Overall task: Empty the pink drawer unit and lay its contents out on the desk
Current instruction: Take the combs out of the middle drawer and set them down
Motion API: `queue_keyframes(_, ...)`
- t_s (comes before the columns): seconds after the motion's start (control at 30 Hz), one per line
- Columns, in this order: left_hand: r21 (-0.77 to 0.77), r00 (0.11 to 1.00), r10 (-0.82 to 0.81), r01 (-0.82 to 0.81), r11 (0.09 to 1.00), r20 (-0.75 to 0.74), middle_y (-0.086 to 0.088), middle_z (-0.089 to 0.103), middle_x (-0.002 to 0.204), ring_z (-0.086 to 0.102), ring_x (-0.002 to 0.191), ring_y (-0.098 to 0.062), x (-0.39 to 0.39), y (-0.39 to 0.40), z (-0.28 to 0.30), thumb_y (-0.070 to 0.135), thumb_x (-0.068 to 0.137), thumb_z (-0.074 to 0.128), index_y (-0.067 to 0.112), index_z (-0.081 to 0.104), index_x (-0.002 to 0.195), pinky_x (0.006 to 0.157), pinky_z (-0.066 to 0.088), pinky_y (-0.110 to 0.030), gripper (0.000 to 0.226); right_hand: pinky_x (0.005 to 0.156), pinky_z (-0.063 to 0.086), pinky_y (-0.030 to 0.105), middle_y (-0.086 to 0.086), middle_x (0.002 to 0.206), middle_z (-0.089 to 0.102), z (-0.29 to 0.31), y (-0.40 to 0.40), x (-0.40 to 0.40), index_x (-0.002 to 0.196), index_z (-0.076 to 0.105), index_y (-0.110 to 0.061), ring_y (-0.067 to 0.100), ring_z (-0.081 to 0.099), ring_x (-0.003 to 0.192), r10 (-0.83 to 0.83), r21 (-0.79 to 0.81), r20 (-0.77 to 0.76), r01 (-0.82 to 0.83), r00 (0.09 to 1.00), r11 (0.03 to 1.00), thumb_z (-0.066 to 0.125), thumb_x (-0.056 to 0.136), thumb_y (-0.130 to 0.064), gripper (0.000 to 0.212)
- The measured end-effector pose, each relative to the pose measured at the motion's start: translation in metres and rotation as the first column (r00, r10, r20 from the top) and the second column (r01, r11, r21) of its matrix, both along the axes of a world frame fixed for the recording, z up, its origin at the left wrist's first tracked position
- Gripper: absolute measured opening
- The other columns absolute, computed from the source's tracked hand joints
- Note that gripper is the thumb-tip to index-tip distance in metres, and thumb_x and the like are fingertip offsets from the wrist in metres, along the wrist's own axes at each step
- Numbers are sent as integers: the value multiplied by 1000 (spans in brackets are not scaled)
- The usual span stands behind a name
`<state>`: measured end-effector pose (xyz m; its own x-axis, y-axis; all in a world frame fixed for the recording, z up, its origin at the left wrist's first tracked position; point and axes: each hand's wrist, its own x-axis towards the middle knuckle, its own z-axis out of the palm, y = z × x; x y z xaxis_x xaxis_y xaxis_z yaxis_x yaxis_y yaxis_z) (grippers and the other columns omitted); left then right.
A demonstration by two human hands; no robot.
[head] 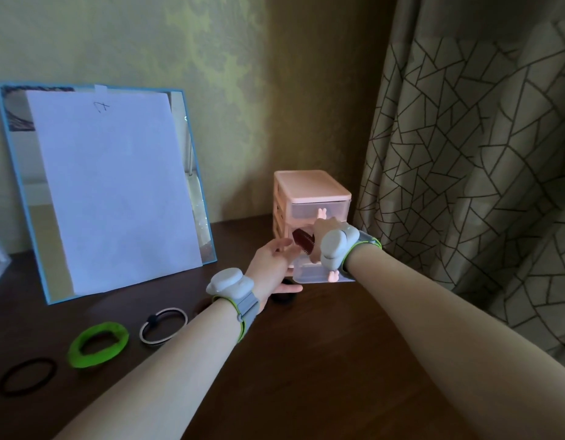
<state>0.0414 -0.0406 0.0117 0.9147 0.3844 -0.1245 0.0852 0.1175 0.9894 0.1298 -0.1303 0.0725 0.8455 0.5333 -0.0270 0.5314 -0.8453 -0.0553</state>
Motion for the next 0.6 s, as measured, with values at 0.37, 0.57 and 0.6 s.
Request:
queue_keyframes(0.37,23,1000,2,-2,1000,-28,-12,56,129,67,101,-32,-3,-4,8,22,93,60,17,46,136,79,60,-48,45,97,46,43,17,153,34,-7,6,2,149,16,4,36,49,128,32,-264,256,39,966,964,43,97,-2,59)
queue_keyframes(0.57,19,998,38,-37,999,-45,-16,57,128,66,103,-35,-4,-7,12,19,92,62,15,48,135,78,60,-49,45,80,46,35,18,126,60,-11,2,9,130,50,4,34,60,112,70,-201,166,-36,984,979,49,94,-9,38)
queue_keyframes(0.6,16,998,45,-44,999,-47,-17,58,127,66,103,-35,-4,-7,12,19,92,62,14,49,135,77,60,-49,45,81,47,34,16,121,62,-11,1,7,130,49,3,32,61,109,76,-222,160,-39,984,974,47,93,-8,39)
